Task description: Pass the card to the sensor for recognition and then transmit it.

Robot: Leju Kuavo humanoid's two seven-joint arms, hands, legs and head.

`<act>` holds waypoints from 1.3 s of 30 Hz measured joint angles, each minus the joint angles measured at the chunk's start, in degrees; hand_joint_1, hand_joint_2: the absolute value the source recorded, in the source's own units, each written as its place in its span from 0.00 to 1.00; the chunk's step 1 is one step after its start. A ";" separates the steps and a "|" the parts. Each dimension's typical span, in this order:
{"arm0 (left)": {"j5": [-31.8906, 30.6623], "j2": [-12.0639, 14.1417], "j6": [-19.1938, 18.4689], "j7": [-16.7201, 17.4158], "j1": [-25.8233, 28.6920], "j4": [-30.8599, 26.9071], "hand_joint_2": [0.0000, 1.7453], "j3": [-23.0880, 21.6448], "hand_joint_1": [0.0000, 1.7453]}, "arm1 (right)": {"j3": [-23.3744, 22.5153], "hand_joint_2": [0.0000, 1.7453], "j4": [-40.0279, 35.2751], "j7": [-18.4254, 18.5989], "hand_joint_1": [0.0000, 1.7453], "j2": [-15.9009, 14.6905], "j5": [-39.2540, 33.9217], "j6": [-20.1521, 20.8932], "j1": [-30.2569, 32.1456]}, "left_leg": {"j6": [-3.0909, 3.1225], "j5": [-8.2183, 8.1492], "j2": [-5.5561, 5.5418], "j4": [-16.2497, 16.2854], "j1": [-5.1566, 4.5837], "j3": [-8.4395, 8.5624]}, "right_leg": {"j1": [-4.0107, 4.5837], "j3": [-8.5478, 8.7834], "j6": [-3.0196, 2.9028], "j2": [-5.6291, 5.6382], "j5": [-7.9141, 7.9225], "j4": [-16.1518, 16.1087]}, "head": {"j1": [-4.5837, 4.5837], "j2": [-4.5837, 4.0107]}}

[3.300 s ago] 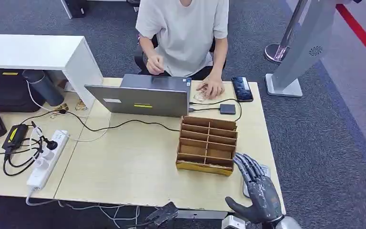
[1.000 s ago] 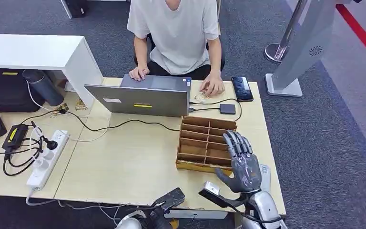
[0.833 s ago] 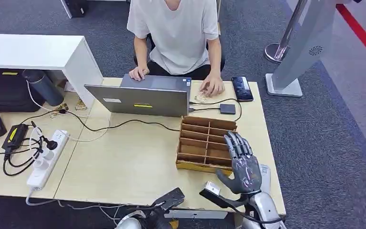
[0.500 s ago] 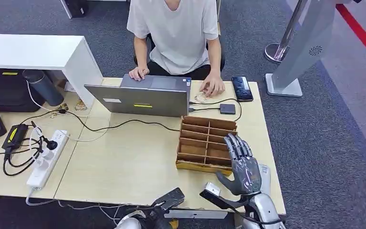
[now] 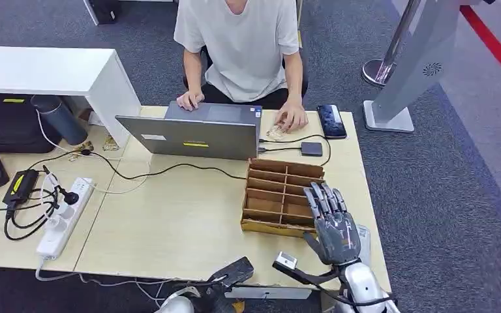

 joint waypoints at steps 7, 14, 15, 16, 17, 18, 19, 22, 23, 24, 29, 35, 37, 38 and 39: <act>0.15 -0.11 -0.13 -0.07 -0.12 0.31 1.00 -0.22 0.00 | -0.11 1.00 0.02 1.71 0.00 0.00 1.23 0.00 -0.05 | 0.00 0.00 0.00 0.00 0.00 0.00 | 0.00 0.00 0.00 0.00 0.00 0.00 | 0.00 0.00; 0.15 -0.13 -0.20 -0.07 -0.29 0.57 1.00 -0.29 0.00 | -0.09 1.00 0.85 2.71 0.00 0.02 1.34 0.00 -0.07 | 0.00 0.00 0.00 0.00 0.00 0.00 | 0.00 0.00 0.00 0.00 0.00 0.00 | 0.00 0.00; 0.15 -0.15 -0.20 -0.09 -0.30 0.59 1.00 -0.29 0.00 | -0.09 1.00 0.90 2.71 0.00 0.02 1.27 0.00 -0.07 | 0.00 0.00 0.00 0.00 0.00 0.00 | 0.00 0.00 0.00 0.00 0.00 0.00 | 0.02 0.00; 0.15 -0.15 -0.20 -0.07 -0.31 0.61 1.00 -0.29 0.00 | -0.09 1.00 0.98 2.69 0.00 0.07 1.07 0.00 -0.08 | 0.00 0.00 0.00 0.00 0.00 -0.01 | 0.00 0.00 0.00 0.00 0.00 0.00 | 0.00 0.00; 0.20 -0.15 -0.20 -0.09 -0.34 0.68 1.00 -0.31 0.00 | -0.09 1.00 1.18 2.45 0.00 0.15 0.72 0.00 -0.08 | 0.00 0.00 0.00 0.00 0.00 0.00 | 0.00 0.00 0.00 0.00 0.00 0.00 | 0.02 0.00; 0.22 -0.15 -0.20 -0.09 -0.35 0.70 1.00 -0.31 0.00 | -0.07 1.00 1.31 2.34 0.00 0.20 0.48 0.00 -0.08 | 0.00 0.00 0.00 0.00 0.00 0.00 | 0.00 0.00 0.00 0.00 0.00 0.00 | 0.00 0.00; 0.24 -0.15 -0.19 -0.09 -0.37 0.74 1.00 -0.31 0.00 | -0.04 1.00 1.44 2.17 0.00 0.30 0.20 0.00 -0.08 | 0.00 0.00 0.00 0.00 0.00 0.00 | 0.00 0.00 0.00 0.00 0.00 0.00 | 0.00 0.00; 0.48 -0.15 -0.15 -0.13 -0.39 0.92 1.00 -0.31 0.00 | 0.24 1.00 1.73 1.12 0.00 0.33 -0.63 0.00 0.03 | 0.00 0.00 0.00 0.00 0.00 0.00 | 0.00 0.00 0.00 0.00 0.00 0.00 | 0.00 0.00; 0.52 -0.13 -0.13 -0.22 -0.39 0.94 1.00 -0.31 0.00 | 0.44 1.00 1.75 0.83 0.00 0.33 -0.89 0.00 0.10 | 0.00 0.00 0.00 0.00 0.00 0.00 | 0.00 0.00 0.00 0.00 0.00 0.00 | 0.02 0.00; 0.57 -0.13 -0.11 -0.24 -0.39 0.96 1.00 -0.31 0.00 | 0.50 1.00 1.75 0.68 0.00 0.35 -0.98 0.00 0.18 | 0.00 0.00 0.00 0.00 0.00 0.00 | 0.00 -0.01 0.00 0.00 0.00 0.00 | 0.00 0.00; 0.66 -0.11 0.07 -0.28 -0.40 1.14 1.00 -0.31 0.00 | 1.42 1.00 1.75 0.40 0.00 0.57 -1.66 0.00 0.62 | 0.00 0.00 0.00 0.00 0.00 -0.01 | 0.00 -0.01 0.00 0.00 0.00 0.00 | 0.02 0.00; 0.77 -0.11 0.18 -0.41 -0.40 1.14 1.00 -0.31 0.00 | 2.05 1.00 1.75 0.05 0.00 0.63 -2.23 0.00 0.72 | 0.00 0.00 0.00 0.00 0.00 -0.01 | 0.00 -0.01 0.00 0.00 0.00 0.00 | 0.00 0.00; 0.81 -0.09 0.20 -0.42 -0.40 1.14 1.00 -0.31 0.00 | 2.36 1.00 1.75 -0.11 0.00 0.63 -2.62 0.00 0.72 | 0.00 0.00 0.00 0.00 0.00 0.00 | 0.00 -0.01 0.00 0.00 0.00 0.00 | 0.00 0.00; 0.81 -0.09 0.20 -0.42 -0.40 1.14 1.00 -0.31 0.00 | 2.49 1.00 1.75 -0.22 0.00 0.63 -2.77 0.00 0.72 | 0.00 0.00 0.00 0.00 0.00 -0.01 | 0.00 -0.01 0.00 0.00 0.00 0.00 | 0.02 0.00; 0.83 -0.11 0.22 -0.42 -0.40 1.14 1.00 -0.31 0.00 | 2.67 1.00 1.75 -0.30 0.00 0.66 -2.79 0.00 0.72 | 0.00 0.00 0.00 0.00 0.00 0.00 | 0.00 -0.01 0.00 0.00 0.00 0.00 | 0.00 0.00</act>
